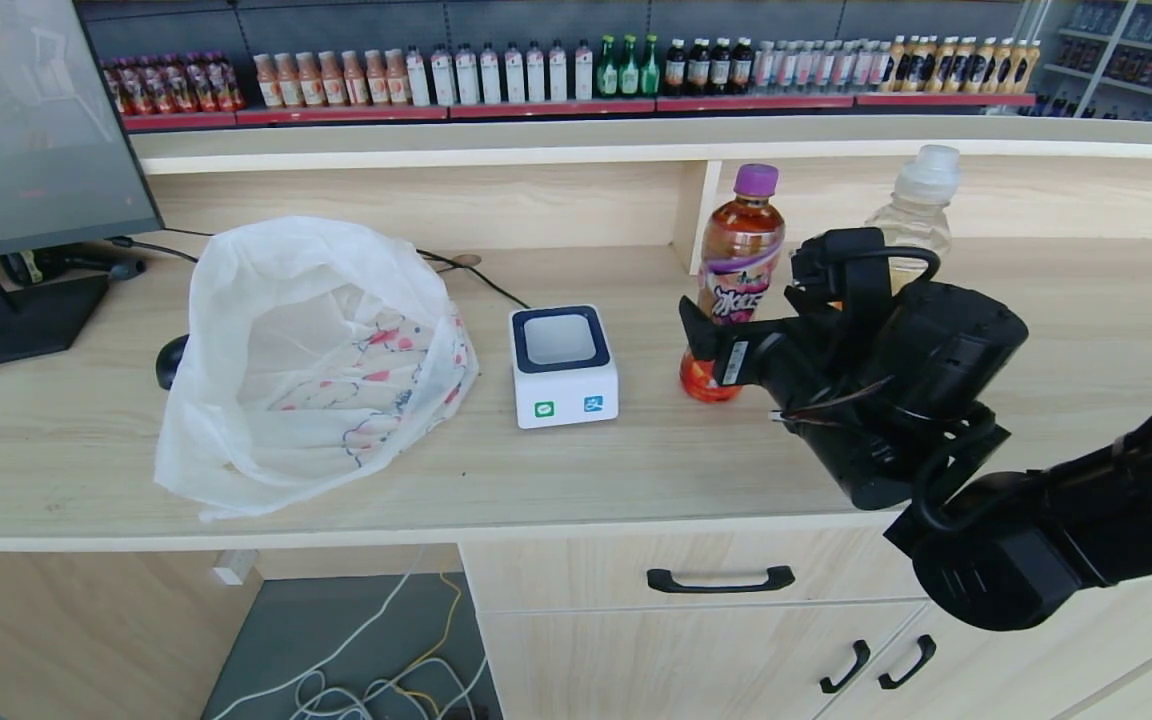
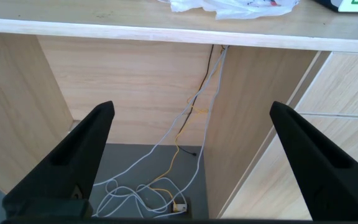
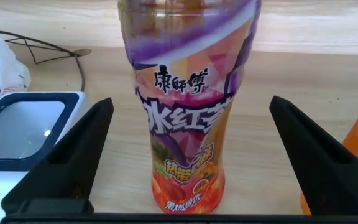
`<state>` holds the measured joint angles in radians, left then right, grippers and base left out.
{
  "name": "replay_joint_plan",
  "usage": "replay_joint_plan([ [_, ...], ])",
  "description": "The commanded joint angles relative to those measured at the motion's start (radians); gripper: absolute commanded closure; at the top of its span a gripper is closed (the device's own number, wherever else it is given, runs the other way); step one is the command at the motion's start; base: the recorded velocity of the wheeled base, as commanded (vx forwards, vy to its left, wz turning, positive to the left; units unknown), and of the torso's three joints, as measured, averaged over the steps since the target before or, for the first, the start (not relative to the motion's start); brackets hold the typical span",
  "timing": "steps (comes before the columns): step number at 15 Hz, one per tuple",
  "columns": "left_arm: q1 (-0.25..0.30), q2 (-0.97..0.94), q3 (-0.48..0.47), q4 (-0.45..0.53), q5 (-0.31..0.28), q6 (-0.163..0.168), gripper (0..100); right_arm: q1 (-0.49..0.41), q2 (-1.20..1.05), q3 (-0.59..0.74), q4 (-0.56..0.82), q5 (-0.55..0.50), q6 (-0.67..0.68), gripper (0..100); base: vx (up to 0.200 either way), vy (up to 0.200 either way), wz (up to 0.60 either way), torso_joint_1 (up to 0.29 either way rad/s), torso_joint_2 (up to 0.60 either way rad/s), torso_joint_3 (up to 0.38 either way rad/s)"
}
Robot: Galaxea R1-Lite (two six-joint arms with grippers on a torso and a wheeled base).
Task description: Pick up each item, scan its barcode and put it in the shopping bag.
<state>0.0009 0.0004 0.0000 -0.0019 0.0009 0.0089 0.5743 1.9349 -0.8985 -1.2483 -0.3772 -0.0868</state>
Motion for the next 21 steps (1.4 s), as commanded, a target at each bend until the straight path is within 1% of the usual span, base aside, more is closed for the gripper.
replay_joint_plan([
  [1, 0.001, 0.000, 0.000, -0.001, 0.001, 0.000, 0, -0.002, 0.016, -0.005, 0.000, 0.000, -0.001, 0, 0.000, 0.000, 0.00, 0.000, 0.00, 0.000],
  [5, 0.001, 0.000, 0.000, 0.000, 0.001, 0.000, 0, -0.002, 0.053, -0.074, 0.000, 0.000, -0.002, 0, 0.000, 0.000, 0.00, 0.000, 0.00, 0.000],
  [10, 0.001, 0.000, 0.000, -0.001, -0.001, 0.000, 0, -0.016, 0.079, -0.112, 0.000, 0.000, -0.002, 0, 0.000, 0.000, 0.00, 0.000, 0.00, 0.000],
  [21, 0.001, 0.000, 0.000, -0.001, -0.001, 0.000, 0, -0.024, 0.115, -0.149, 0.000, 0.000, -0.005, 0, 0.000, 0.000, 0.00, 0.000, 0.00, 0.000],
])
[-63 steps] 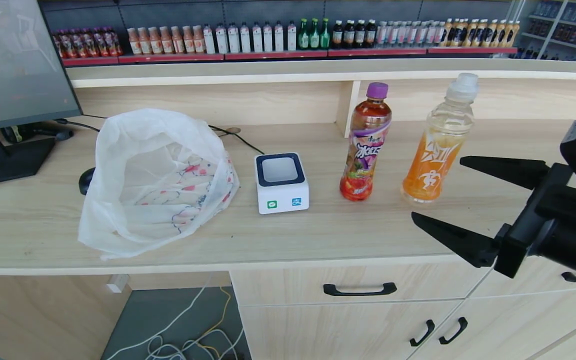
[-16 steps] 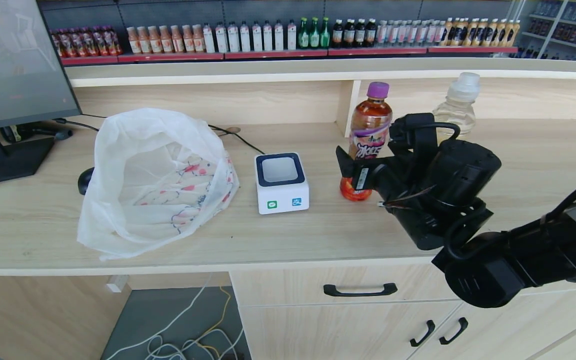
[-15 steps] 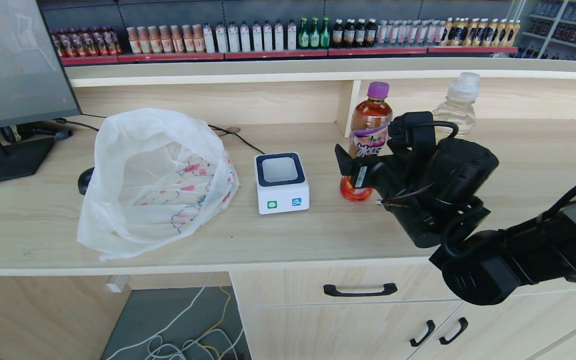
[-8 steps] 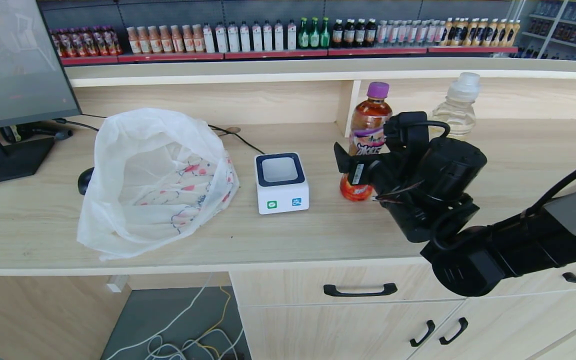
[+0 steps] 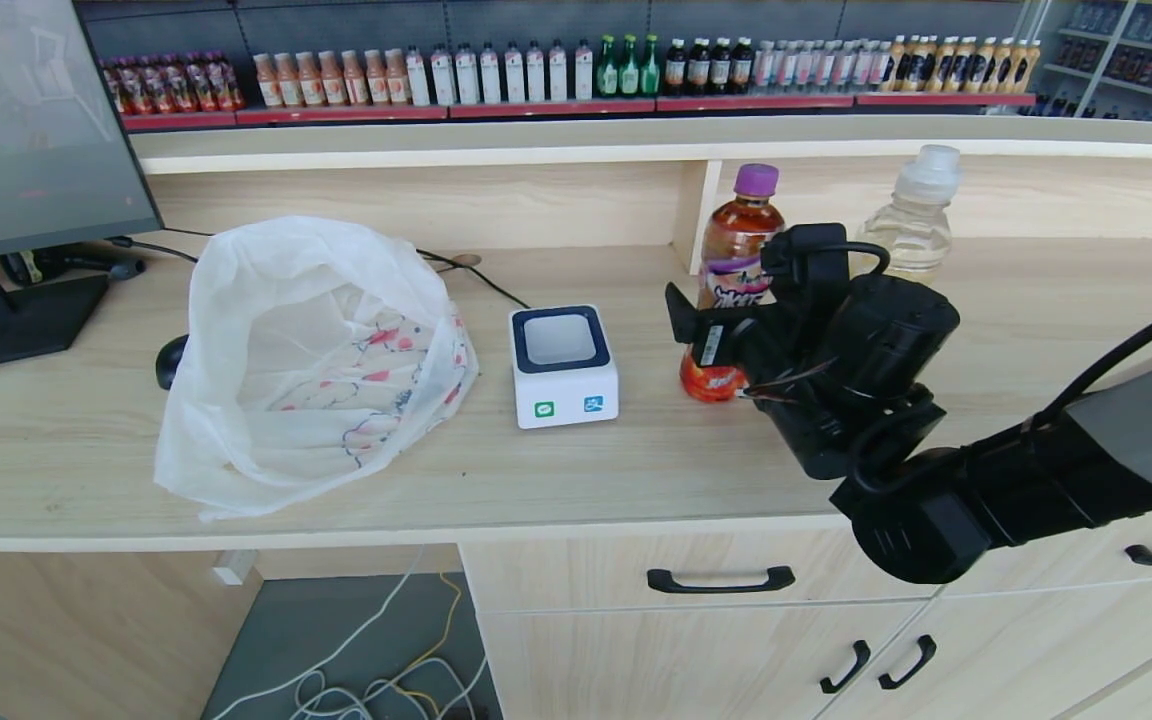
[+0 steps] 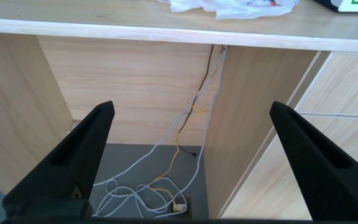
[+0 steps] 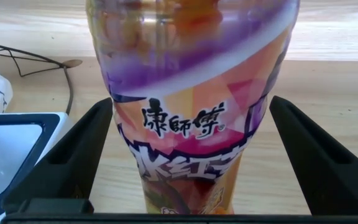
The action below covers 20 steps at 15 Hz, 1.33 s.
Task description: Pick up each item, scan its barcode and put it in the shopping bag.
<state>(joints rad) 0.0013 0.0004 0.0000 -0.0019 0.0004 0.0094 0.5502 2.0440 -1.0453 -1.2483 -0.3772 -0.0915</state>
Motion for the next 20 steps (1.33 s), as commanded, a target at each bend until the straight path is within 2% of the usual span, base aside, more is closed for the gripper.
replay_joint_plan([
  [1, 0.000, 0.000, 0.000, -0.001, 0.001, 0.000, 0, 0.000, 0.005, -0.002, 0.000, 0.000, -0.001, 0, 0.000, 0.000, 0.00, 0.000, 0.00, 0.000],
  [11, 0.000, 0.000, 0.000, -0.001, 0.001, 0.000, 0, -0.006, 0.031, -0.051, 0.000, 0.000, -0.001, 0, 0.000, 0.000, 0.00, 0.000, 0.00, 0.000],
  [12, 0.000, 0.000, 0.000, 0.000, 0.001, 0.000, 0, -0.007, 0.031, -0.051, 0.000, 0.000, -0.001, 100, 0.000, 0.000, 0.00, 0.000, 0.00, 0.000],
  [20, 0.000, 0.000, 0.000, 0.000, 0.001, 0.000, 0, -0.007, 0.027, -0.050, 0.000, 0.001, 0.004, 100, 0.000, 0.000, 0.00, 0.000, 0.00, 0.000],
])
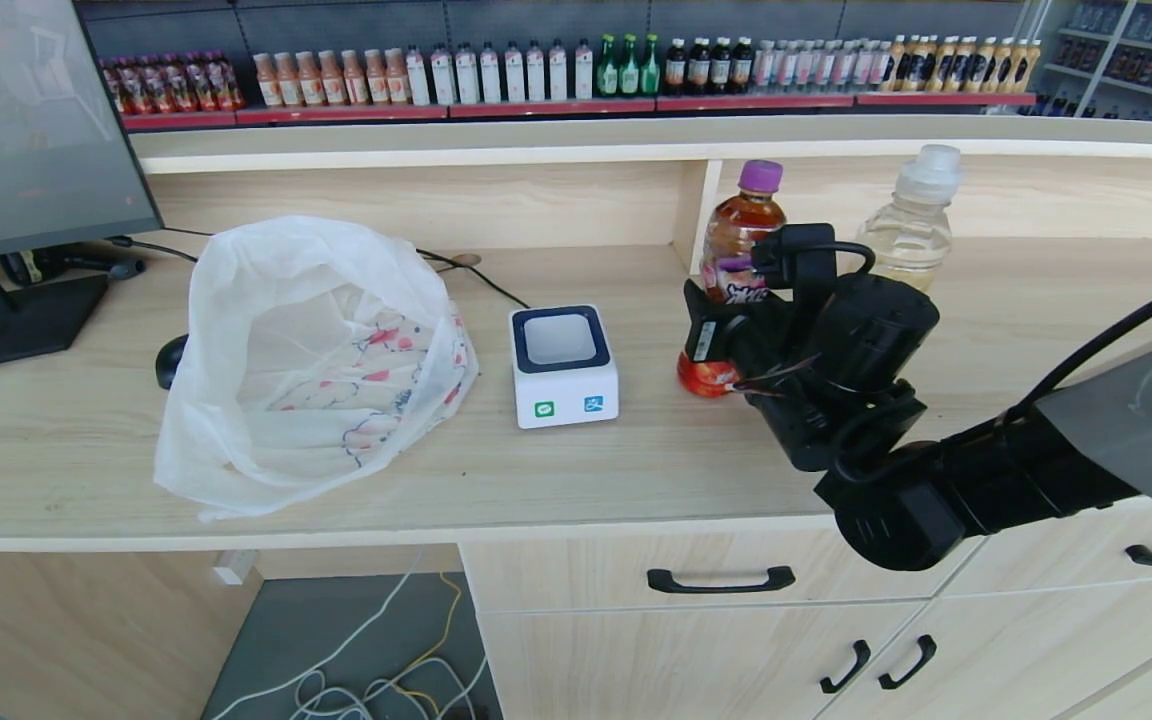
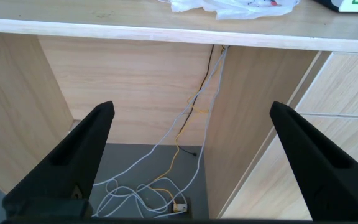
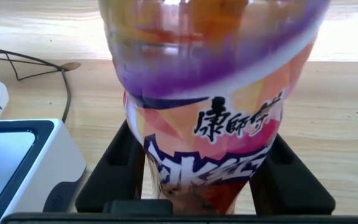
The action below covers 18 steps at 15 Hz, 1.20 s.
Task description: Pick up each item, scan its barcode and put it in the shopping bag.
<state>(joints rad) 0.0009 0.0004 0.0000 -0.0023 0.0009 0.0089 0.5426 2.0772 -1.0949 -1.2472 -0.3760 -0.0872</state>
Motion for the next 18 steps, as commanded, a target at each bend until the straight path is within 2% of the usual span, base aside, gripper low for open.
replay_joint_plan([
  [1, 0.001, 0.000, 0.000, 0.001, 0.001, 0.000, 0, 0.000, -0.006, 0.000, -0.001, 0.000, 0.000, 100, 0.000, 0.000, 0.00, 0.000, 0.00, 0.000],
  [11, 0.001, 0.000, 0.000, -0.001, 0.001, 0.000, 0, 0.000, -0.052, 0.010, -0.006, 0.002, 0.020, 100, 0.000, 0.000, 0.00, 0.000, 0.00, 0.000],
  [14, 0.001, 0.000, 0.000, -0.001, 0.001, 0.000, 0, 0.002, -0.060, 0.032, -0.093, 0.005, 0.020, 100, 0.000, 0.000, 0.00, 0.000, 0.00, 0.000],
  [18, 0.001, 0.000, 0.000, -0.001, -0.001, 0.000, 0, 0.004, -0.100, 0.151, -0.176, 0.011, 0.020, 100, 0.000, 0.000, 0.00, 0.000, 0.00, 0.000],
])
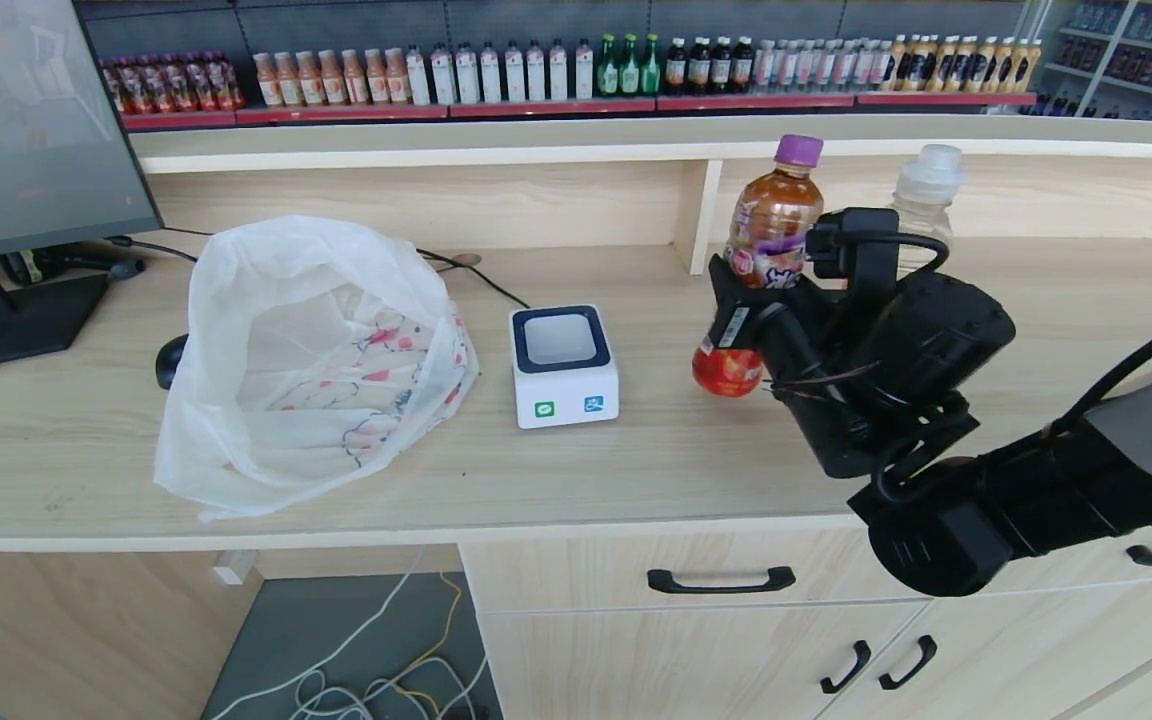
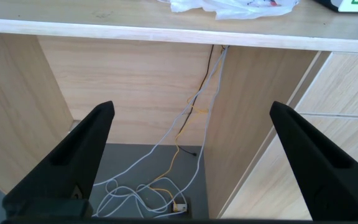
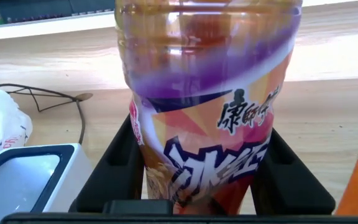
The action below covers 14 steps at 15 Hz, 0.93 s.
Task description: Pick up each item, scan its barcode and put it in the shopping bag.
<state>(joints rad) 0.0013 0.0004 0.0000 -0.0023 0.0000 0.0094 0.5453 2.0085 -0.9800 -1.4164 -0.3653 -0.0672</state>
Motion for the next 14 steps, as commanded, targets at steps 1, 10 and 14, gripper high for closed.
replay_joint_plan([
  [1, 0.000, 0.000, 0.000, 0.001, 0.002, 0.000, 0, 0.002, -0.054, 0.061, -0.012, 0.000, 0.000, 100, 0.000, 0.000, 0.00, 0.000, 0.00, 0.000],
  [10, 0.000, 0.000, 0.000, -0.001, 0.002, 0.000, 0, 0.091, -0.323, 0.333, -0.015, 0.005, 0.000, 100, 0.000, 0.000, 0.00, 0.000, 0.00, 0.000],
  [14, 0.000, 0.000, 0.000, 0.001, 0.002, 0.000, 0, 0.136, -0.442, 0.488, -0.015, 0.003, 0.000, 100, 0.000, 0.000, 0.00, 0.000, 0.00, 0.000],
])
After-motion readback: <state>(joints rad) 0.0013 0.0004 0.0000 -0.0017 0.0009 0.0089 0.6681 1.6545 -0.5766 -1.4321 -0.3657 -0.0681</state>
